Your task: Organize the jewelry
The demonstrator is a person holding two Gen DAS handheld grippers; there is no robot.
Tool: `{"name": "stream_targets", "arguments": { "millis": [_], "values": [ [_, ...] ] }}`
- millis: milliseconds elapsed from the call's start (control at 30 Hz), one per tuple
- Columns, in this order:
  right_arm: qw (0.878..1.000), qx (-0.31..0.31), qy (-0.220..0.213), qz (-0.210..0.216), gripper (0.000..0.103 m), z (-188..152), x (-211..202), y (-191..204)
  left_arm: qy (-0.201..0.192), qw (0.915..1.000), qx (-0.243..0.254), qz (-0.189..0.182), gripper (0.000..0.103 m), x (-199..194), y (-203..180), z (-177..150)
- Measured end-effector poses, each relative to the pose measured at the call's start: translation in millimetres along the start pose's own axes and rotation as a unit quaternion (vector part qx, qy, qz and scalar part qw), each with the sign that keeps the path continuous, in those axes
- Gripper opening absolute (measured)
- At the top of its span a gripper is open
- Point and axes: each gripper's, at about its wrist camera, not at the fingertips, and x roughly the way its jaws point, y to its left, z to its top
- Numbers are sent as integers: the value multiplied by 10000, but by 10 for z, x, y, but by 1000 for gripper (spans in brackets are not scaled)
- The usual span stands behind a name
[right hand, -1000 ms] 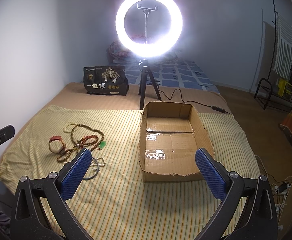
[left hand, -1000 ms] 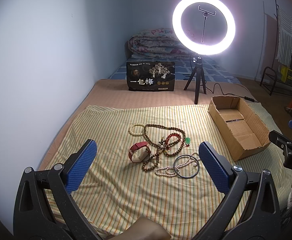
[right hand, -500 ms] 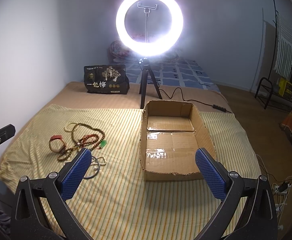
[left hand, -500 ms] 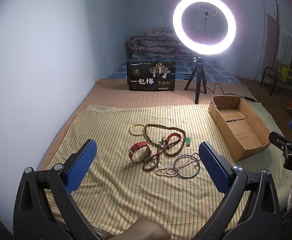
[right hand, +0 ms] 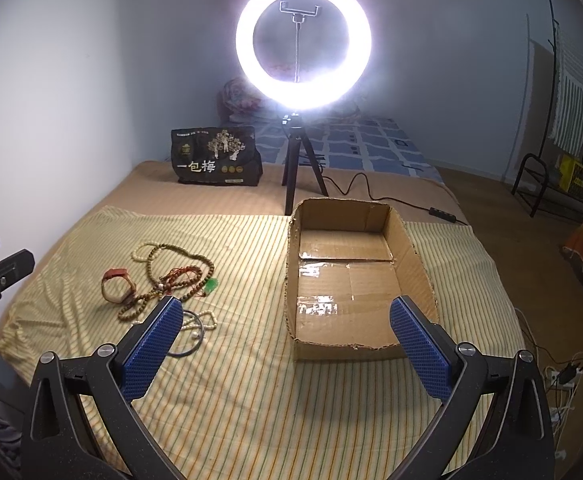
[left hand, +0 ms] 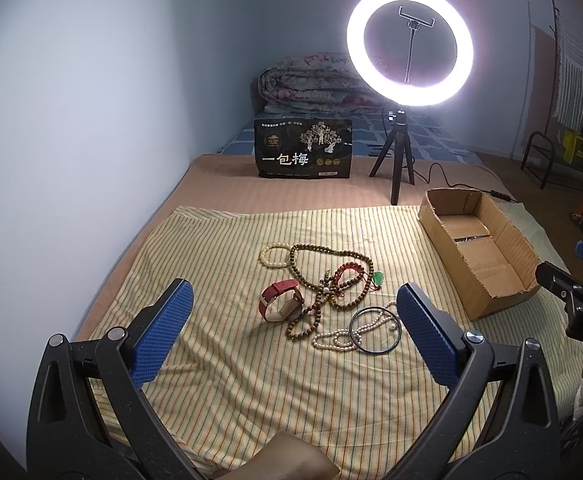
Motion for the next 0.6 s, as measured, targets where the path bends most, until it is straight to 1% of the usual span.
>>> {"name": "stream_targets", "arguments": {
  "millis": [33, 433, 600],
  "values": [
    [10000, 1, 3, -4, 103, 2, 3, 5, 4, 10000, -12, 3, 103, 74, 71, -83],
    [10000, -4, 24, 52, 103, 19, 26, 44, 39, 10000, -17, 55, 103, 118, 117, -126],
    [10000, -17, 52, 54, 103, 45, 58, 73, 112, 9999, -14, 86, 103, 169, 125, -103]
  ]
}}
